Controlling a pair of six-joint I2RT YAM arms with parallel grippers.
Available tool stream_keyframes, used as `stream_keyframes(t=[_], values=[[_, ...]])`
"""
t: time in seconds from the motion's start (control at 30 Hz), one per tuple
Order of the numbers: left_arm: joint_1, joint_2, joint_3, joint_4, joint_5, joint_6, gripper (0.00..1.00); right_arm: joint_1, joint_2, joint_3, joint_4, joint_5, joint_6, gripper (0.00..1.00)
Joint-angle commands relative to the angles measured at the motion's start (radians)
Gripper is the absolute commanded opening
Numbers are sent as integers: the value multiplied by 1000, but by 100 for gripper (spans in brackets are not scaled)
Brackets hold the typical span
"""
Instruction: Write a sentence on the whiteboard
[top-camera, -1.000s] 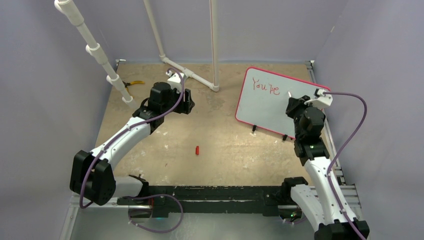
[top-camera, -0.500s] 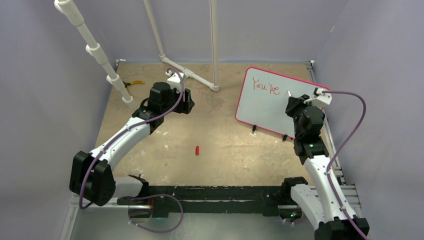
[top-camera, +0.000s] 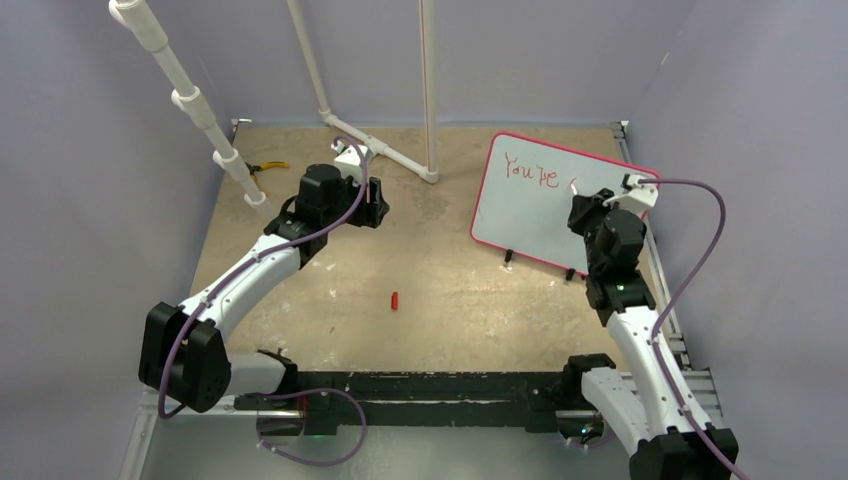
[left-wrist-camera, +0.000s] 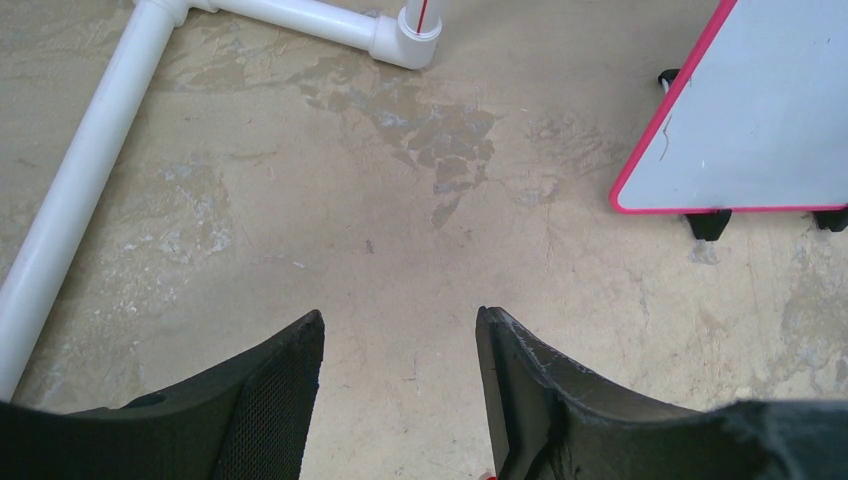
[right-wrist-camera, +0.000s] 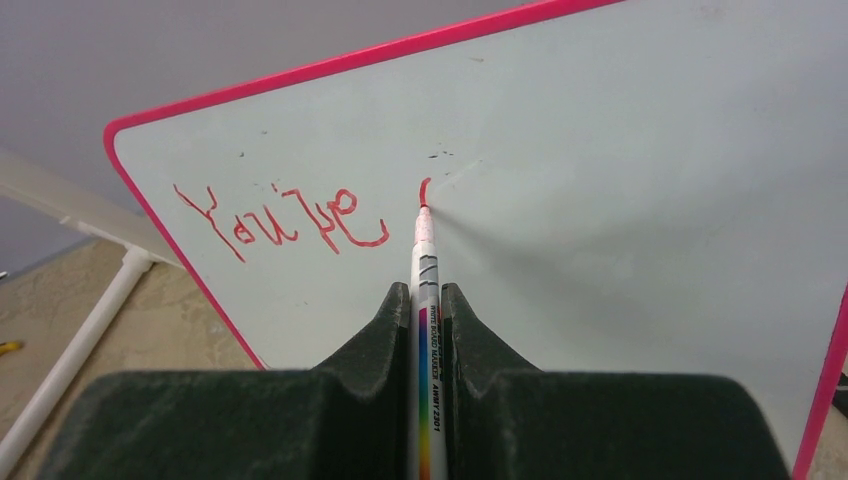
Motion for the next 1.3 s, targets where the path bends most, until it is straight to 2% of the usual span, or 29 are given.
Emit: stream_keyframes(t=[0.0, 0.43, 0.83, 1.27], values=[[6, -32, -3, 38, 1, -3, 57, -6, -26, 6, -24, 47, 4, 0], [6, -32, -5, 41, 5, -4, 57, -6, -27, 10, -61, 108, 29, 0], [6, -30, -7, 41, 2, -4, 57, -7, 6, 7, -26, 33, -4, 0], [6, -31, -6, 41, 4, -4, 57, -6, -40, 3, 25, -40, -31, 0]])
